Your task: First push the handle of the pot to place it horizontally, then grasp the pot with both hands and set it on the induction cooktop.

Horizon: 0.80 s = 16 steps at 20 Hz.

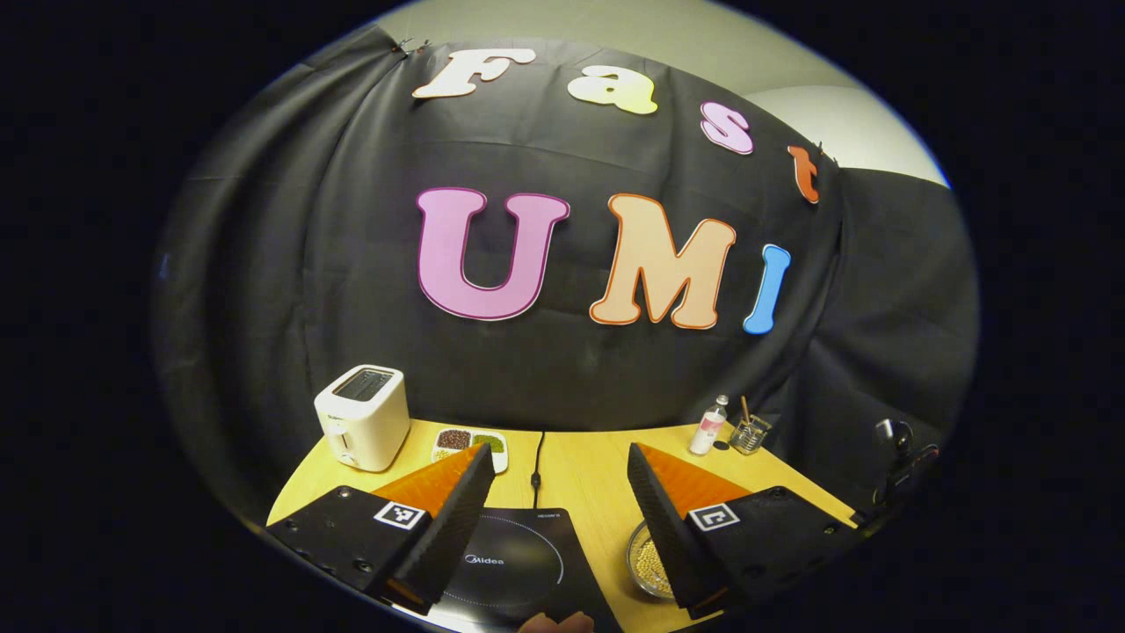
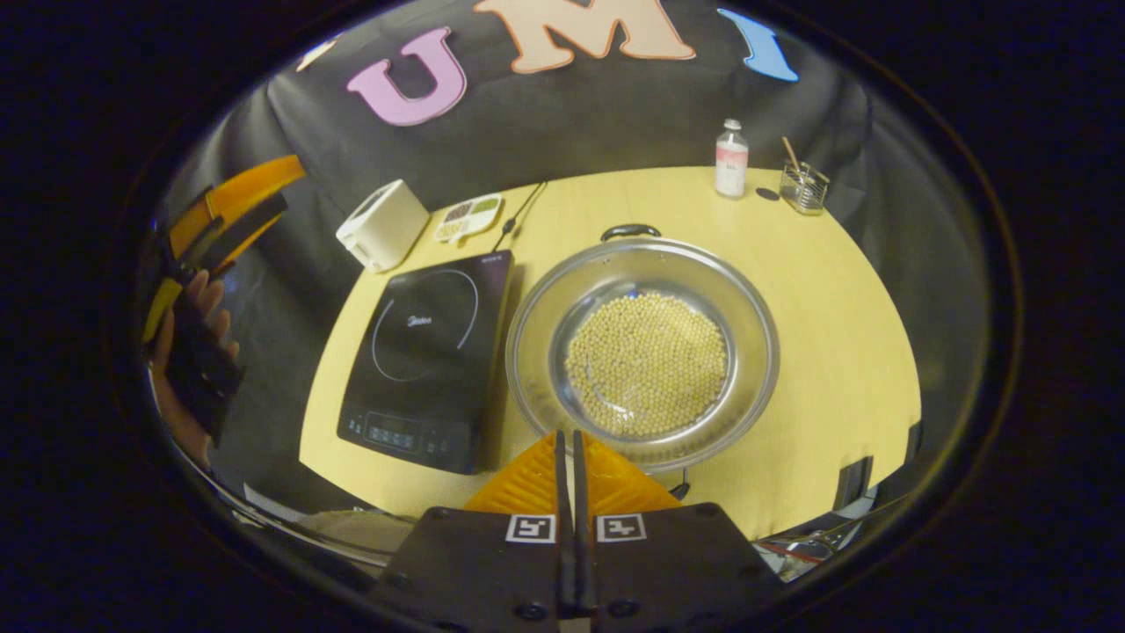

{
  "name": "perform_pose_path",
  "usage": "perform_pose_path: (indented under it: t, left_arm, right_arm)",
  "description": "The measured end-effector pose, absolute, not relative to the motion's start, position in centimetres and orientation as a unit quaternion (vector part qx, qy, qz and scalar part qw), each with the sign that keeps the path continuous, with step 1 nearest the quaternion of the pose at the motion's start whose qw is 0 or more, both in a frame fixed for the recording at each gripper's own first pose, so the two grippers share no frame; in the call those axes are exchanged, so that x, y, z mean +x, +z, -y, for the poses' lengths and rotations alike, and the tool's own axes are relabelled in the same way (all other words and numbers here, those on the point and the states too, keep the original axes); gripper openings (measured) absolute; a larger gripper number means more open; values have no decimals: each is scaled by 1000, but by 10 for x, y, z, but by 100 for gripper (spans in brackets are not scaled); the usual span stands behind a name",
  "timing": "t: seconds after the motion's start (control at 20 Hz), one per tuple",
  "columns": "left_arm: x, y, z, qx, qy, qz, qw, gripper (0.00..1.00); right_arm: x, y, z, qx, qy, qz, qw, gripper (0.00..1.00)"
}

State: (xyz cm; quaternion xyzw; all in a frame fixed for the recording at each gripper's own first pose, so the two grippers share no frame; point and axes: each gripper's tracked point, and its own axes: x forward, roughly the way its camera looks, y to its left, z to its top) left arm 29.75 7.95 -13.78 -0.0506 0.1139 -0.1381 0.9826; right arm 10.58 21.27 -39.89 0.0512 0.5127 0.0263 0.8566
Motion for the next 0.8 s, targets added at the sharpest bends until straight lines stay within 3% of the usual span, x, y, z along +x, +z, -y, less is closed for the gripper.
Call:
perform_pose_path:
  t: [0.15, 0.5, 0.8]
  left_arm:
    - [304, -147, -84, -56, -146, -124, 980, 93]
    - [308, -155, -102, -52, -148, -130, 979, 93]
    - [307, -159, -108, -58, -143, -134, 979, 93]
  right_arm:
    - [99, -418, -219, 50, 14, -536, 843, 0]
    - [72, -463, -223, 39, -2, -594, 803, 3]
    - [65, -476, -215, 18, -10, -607, 794, 3]
